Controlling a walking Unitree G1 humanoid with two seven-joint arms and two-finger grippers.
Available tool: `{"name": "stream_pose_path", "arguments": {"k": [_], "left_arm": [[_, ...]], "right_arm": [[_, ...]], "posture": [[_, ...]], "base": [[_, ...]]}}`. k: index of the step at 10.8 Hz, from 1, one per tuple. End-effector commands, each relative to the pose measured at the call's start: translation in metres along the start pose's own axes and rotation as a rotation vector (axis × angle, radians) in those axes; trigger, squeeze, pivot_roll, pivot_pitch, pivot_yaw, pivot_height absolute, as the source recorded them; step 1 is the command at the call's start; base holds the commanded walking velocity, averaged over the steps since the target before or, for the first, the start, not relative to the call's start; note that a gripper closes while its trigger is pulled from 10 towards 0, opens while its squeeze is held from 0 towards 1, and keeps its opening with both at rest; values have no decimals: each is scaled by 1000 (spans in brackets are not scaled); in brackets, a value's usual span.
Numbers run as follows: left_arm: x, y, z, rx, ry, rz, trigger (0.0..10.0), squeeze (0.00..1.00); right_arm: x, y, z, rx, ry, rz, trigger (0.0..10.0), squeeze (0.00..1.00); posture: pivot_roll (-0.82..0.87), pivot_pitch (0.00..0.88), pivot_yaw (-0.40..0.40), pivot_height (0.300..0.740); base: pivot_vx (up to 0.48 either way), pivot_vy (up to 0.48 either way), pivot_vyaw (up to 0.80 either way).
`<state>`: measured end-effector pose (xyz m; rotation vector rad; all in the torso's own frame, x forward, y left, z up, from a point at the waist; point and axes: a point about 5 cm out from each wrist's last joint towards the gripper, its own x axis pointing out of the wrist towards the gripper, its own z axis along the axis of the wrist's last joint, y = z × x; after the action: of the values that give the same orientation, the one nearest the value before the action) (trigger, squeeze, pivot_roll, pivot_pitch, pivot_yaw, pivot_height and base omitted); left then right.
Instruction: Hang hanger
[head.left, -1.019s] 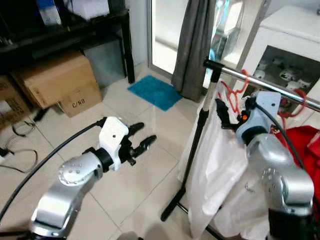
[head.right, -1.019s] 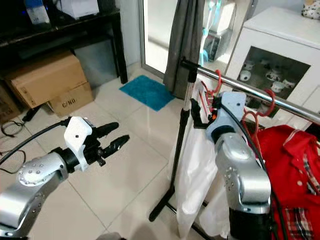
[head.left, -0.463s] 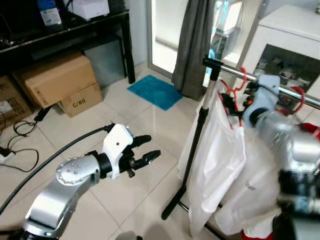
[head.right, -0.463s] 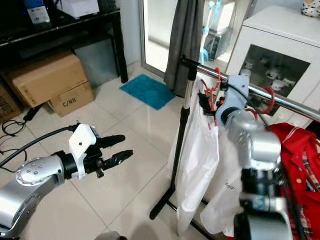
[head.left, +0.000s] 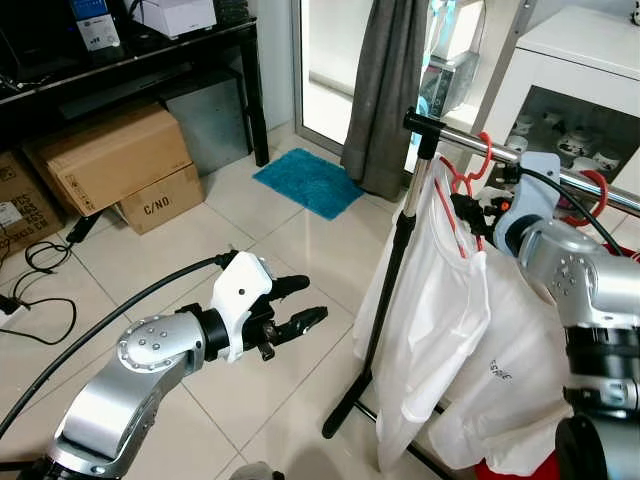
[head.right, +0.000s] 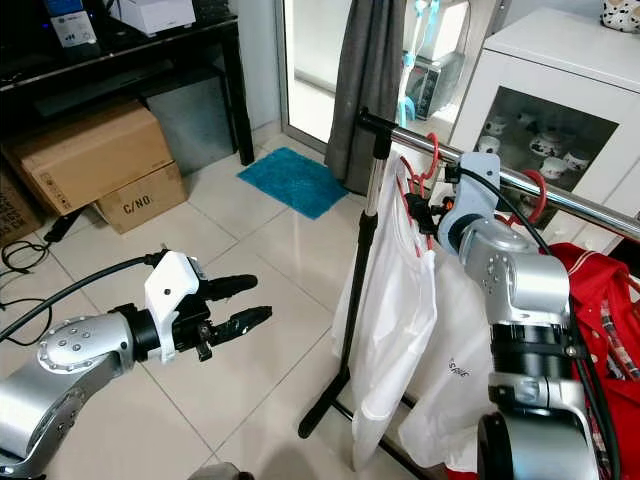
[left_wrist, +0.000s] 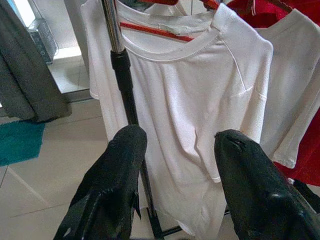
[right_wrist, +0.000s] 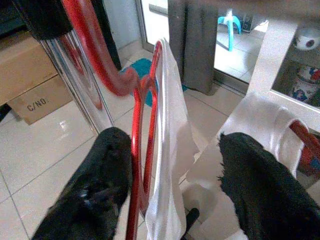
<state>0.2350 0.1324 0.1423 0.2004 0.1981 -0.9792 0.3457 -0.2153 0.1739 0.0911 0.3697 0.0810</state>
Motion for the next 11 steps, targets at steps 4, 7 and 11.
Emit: {"name": "stream_pose_path", "arguments": {"k": [4, 7, 11], "left_arm": [[-1, 1, 2, 20, 14, -10, 10000, 0], [-1, 1, 2, 24, 19, -14, 10000, 0], [0, 0, 1, 26, 23, -18, 10000, 0]], "right_arm": [[4, 0, 2, -15, 10, 21, 0, 0], [5, 2, 0, -34, 29, 40, 0, 0], [5, 4, -2, -53, 45, 62, 0, 0]], "posture": [[95, 19, 2, 740], [93, 17, -1, 740], [92, 13, -5, 740]], "base": [[0, 0, 0], [0, 0, 0], [0, 0, 0]]}}
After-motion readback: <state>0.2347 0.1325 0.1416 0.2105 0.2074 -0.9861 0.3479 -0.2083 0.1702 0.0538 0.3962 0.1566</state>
